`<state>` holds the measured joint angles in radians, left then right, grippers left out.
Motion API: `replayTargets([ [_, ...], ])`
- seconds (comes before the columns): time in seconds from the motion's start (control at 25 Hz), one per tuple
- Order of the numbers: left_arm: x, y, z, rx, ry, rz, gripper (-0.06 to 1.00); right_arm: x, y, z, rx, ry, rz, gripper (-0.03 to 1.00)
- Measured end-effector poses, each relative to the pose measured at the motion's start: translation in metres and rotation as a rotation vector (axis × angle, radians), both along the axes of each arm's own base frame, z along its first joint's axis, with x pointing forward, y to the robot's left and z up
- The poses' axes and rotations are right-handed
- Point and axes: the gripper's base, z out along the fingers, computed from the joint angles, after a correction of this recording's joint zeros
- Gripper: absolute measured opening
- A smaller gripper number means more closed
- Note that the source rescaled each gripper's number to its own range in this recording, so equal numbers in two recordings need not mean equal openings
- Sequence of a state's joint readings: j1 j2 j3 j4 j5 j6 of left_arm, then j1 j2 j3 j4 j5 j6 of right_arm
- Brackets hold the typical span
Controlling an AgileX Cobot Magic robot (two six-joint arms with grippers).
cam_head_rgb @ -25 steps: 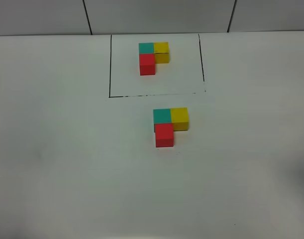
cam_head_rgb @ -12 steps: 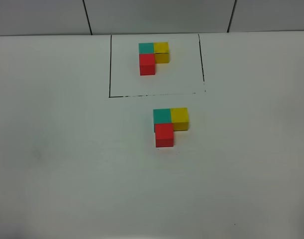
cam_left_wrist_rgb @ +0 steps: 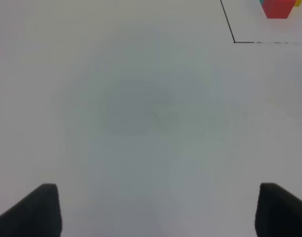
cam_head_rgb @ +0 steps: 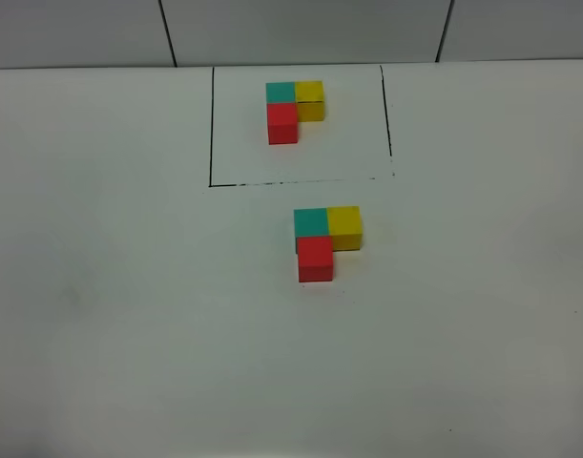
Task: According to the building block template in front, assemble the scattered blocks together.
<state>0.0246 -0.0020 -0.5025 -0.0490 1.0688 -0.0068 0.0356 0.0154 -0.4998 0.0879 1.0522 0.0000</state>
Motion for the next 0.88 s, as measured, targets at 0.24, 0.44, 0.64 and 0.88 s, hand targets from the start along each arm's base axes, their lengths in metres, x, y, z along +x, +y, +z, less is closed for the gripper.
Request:
replayTargets([
  [0.24, 0.0000, 0.0000, 0.0000, 0.000, 0.000, 0.000, 0.74, -0.0003, 0.0007, -0.0002, 0.015, 0.000, 0.002, 0.77],
  [0.44, 0.0000, 0.0000, 0.0000, 0.000, 0.000, 0.000, 0.74, -0.0004, 0.0007, -0.0002, 0.015, -0.001, 0.002, 0.77],
  [0.64, 0.0000, 0.0000, 0.0000, 0.000, 0.000, 0.000, 0.74, -0.0004, 0.0008, -0.0002, 0.016, -0.001, 0.002, 0.77],
  [0.88, 0.0000, 0.0000, 0.0000, 0.000, 0.000, 0.000, 0.74, -0.0004, 0.0008, -0.0002, 0.016, -0.001, 0.002, 0.77],
])
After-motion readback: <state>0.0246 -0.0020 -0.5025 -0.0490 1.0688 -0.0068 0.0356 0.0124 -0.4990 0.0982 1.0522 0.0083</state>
